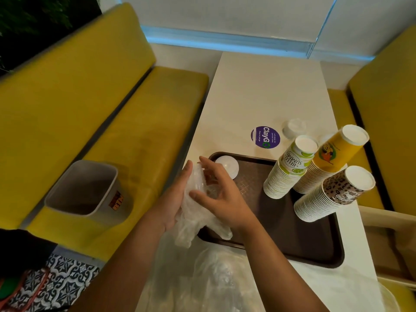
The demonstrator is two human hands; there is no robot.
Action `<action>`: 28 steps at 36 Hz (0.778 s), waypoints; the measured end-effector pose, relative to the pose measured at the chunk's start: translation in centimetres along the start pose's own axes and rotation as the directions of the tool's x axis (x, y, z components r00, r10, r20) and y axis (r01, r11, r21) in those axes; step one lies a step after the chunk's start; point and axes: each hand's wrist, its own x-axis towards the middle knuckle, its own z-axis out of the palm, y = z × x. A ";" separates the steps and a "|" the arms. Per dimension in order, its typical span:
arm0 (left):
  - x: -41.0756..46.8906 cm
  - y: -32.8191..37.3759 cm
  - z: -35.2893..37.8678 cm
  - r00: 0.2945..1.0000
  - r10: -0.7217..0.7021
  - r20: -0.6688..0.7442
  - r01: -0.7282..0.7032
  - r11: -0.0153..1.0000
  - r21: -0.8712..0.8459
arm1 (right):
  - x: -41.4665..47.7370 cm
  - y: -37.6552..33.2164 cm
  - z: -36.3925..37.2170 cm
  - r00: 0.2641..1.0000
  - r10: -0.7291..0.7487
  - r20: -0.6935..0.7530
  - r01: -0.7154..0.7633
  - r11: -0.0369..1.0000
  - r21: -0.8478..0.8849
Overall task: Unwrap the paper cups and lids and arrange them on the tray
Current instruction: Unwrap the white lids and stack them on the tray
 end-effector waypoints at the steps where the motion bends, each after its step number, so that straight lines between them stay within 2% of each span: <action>1: -0.1 -0.1 -0.1 1.000 -0.010 0.001 0.010 1.000 -0.003 | -0.1 -0.1 -0.1 0.999 0.047 -0.004 -0.046 0.996 0.083; 5: -0.2 -0.4 -0.2 1.000 -0.001 0.013 0.001 0.999 -0.032 | -0.2 -0.4 -0.2 0.989 0.148 -0.025 -0.128 0.919 0.374; 10: -0.4 -0.5 -0.2 0.999 0.024 -0.043 -0.027 0.998 -0.062 | 0.0 -0.6 0.1 0.974 0.207 -0.094 -0.118 0.813 0.570; 11: -0.4 -0.5 -0.3 0.998 0.030 -0.060 -0.034 0.997 -0.063 | 0.2 -0.5 0.1 0.967 0.228 -0.116 -0.108 0.774 0.624; 14: -0.5 -0.5 -0.3 0.997 0.037 -0.065 -0.039 0.999 -0.034 | 1.2 0.7 -0.3 0.924 0.341 -0.174 -0.051 0.561 0.826; 15: -0.6 -0.5 -0.3 0.996 0.039 -0.079 -0.041 0.999 -0.023 | 1.6 1.1 -0.7 0.906 0.368 -0.209 -0.029 0.547 0.837; 16: -0.6 -0.5 -0.5 0.995 0.041 -0.092 -0.043 0.999 -0.012 | 2.1 1.6 -1.0 0.884 0.388 -0.261 -0.034 0.611 0.791; 17: -0.6 -0.5 -0.6 0.994 0.041 -0.098 -0.042 0.999 -0.004 | 2.7 2.0 -1.4 0.863 0.383 -0.330 -0.066 0.733 0.677; 18: -0.6 -0.5 -0.7 0.994 0.041 -0.101 -0.042 0.999 -0.003 | 3.3 2.5 -1.8 0.848 0.347 -0.402 -0.127 0.867 0.482; 19: -0.6 -0.6 -0.9 0.994 0.040 -0.103 -0.041 0.999 -0.006 | 3.9 3.3 -2.2 0.842 0.297 -0.451 -0.200 0.947 0.251; 20: -0.6 -0.7 -1.1 0.993 0.037 -0.108 -0.038 0.999 -0.011 | 4.5 4.1 -2.6 0.850 0.245 -0.466 -0.262 0.965 0.028; 22: -0.4 -0.8 -1.4 0.992 0.038 -0.121 -0.041 0.999 -0.021 | 5.6 5.6 -3.0 0.897 0.163 -0.412 -0.309 0.896 -0.319; 23: -0.2 -0.9 -1.6 0.992 0.033 -0.123 -0.037 0.999 -0.027 | 6.2 6.3 -3.0 0.920 0.141 -0.366 -0.303 0.847 -0.437; 25: 0.0 -1.0 -1.7 0.991 0.016 -0.133 -0.019 1.000 -0.020 | 7.1 7.6 -2.9 0.946 0.137 -0.294 -0.290 0.765 -0.576; 28: 0.2 -0.9 -2.0 0.992 0.011 -0.128 -0.011 1.000 0.001 | 8.2 9.4 -2.8 0.959 0.155 -0.236 -0.277 0.679 -0.680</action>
